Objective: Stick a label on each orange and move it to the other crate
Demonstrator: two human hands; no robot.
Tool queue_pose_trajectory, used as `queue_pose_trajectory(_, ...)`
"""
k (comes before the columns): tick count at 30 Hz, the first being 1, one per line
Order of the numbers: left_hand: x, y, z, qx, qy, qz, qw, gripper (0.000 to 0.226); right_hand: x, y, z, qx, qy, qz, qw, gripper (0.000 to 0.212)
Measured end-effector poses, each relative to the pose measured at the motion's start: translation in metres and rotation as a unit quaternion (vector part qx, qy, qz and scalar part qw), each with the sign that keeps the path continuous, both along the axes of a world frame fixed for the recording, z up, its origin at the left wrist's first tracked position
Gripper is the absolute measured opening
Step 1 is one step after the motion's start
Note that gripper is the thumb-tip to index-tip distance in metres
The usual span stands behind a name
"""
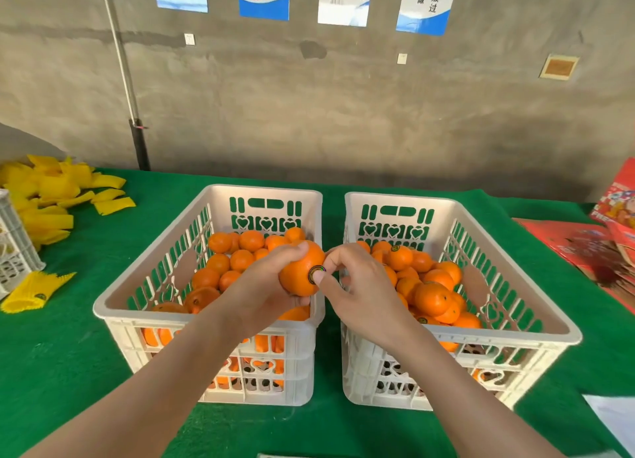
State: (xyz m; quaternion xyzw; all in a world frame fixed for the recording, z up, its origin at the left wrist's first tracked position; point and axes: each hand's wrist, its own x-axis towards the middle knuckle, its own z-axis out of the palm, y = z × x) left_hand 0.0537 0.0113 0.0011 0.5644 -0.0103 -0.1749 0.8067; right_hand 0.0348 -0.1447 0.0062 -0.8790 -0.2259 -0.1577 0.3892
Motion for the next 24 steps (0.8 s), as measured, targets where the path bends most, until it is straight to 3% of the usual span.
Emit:
queue_pose_trajectory(9, -0.013, -0.003, 0.003, 0.072, -0.05, 0.017, 0.996, 0.057, -0.006, -0.004, 0.006, -0.07, -0.024, -0.003, 0.997, 0.016)
queue_pose_trajectory(12, -0.014, 0.0, -0.001, 0.053, -0.043, 0.022, 0.997, 0.051, -0.006, -0.005, 0.003, -0.048, 0.0, -0.036, 0.998, 0.031)
queue_pose_trajectory(14, -0.014, 0.003, -0.004, 0.04, -0.039, 0.021, 0.998, 0.055, -0.006, -0.006, -0.001, -0.012, 0.072, -0.058, 0.996, 0.044)
queue_pose_trajectory(17, -0.011, 0.004, -0.012, 0.1, -0.08, 0.019, 0.992, 0.051, -0.005, -0.004, -0.015, 0.074, 0.152, -0.009, 0.986, 0.053)
queue_pose_trajectory(21, -0.003, -0.009, -0.02, 0.067, -0.09, 0.023, 0.993, 0.032, -0.002, 0.006, -0.027, 0.099, 0.139, 0.029, 0.985, 0.078)
queue_pose_trajectory(24, 0.01, -0.019, -0.02, 0.085, -0.099, 0.057, 0.99, 0.036, 0.009, 0.003, -0.027, 0.108, 0.081, -0.01, 0.991, 0.073)
